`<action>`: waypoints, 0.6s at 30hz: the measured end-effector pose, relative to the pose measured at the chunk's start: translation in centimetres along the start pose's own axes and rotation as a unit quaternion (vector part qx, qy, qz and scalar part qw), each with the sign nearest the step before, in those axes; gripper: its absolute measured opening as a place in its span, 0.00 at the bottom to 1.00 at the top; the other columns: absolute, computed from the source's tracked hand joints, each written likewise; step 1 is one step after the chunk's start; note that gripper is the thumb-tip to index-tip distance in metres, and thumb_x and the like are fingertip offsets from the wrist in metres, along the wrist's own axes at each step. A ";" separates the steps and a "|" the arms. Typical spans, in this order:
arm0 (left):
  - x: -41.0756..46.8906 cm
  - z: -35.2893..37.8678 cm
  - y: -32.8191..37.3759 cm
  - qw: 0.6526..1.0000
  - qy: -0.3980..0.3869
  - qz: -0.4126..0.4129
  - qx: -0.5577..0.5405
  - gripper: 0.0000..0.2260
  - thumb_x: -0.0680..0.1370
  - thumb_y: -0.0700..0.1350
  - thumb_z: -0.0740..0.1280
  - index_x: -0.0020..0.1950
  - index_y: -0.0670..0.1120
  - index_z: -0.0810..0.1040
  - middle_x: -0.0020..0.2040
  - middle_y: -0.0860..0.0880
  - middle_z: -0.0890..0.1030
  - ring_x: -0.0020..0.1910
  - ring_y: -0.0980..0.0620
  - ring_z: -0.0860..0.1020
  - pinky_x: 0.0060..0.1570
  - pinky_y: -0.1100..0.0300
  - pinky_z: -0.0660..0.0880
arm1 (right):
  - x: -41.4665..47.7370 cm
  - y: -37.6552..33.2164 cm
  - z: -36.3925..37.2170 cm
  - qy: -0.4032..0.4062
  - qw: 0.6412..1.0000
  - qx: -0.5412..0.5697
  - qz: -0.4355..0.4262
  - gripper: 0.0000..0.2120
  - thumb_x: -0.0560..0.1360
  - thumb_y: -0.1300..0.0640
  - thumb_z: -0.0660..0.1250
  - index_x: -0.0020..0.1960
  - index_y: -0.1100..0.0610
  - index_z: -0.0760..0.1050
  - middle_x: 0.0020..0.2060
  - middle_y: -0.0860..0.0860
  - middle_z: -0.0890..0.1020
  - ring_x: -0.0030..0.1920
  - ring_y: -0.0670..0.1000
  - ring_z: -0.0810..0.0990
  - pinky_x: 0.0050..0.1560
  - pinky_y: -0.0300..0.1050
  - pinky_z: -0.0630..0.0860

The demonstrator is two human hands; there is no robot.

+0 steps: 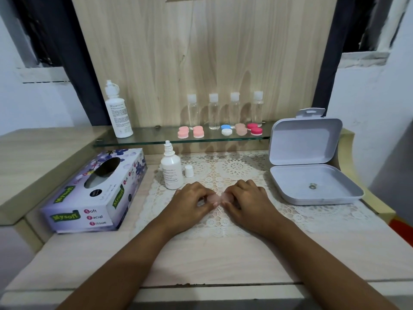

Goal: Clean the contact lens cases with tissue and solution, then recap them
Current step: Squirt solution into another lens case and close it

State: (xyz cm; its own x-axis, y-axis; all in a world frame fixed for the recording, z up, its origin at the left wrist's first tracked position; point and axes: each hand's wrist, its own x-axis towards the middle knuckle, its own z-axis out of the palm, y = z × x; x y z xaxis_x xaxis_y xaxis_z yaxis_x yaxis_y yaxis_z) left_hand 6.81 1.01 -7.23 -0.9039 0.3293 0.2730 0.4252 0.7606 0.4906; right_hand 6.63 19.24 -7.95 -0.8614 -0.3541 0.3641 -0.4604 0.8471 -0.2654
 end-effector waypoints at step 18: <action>0.1 0.5 -0.4 0.999 0.037 0.036 -0.007 0.14 0.74 0.52 0.69 0.57 0.48 0.81 0.46 0.57 0.75 0.48 0.58 0.74 0.52 0.60 0.71 | 0.1 0.0 0.3 0.007 1.000 -0.015 -0.006 0.31 0.65 0.37 0.42 0.56 0.49 0.71 0.48 0.44 0.71 0.52 0.47 0.67 0.48 0.44 0.58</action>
State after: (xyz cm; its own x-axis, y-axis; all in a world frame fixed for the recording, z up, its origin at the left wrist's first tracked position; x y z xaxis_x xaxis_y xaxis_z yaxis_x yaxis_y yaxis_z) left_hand 6.56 1.05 -7.79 -0.8654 0.3394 0.3686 0.4898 0.7283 0.4793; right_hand 6.47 19.12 -8.21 -0.8524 -0.3589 0.3802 -0.4639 0.8546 -0.2334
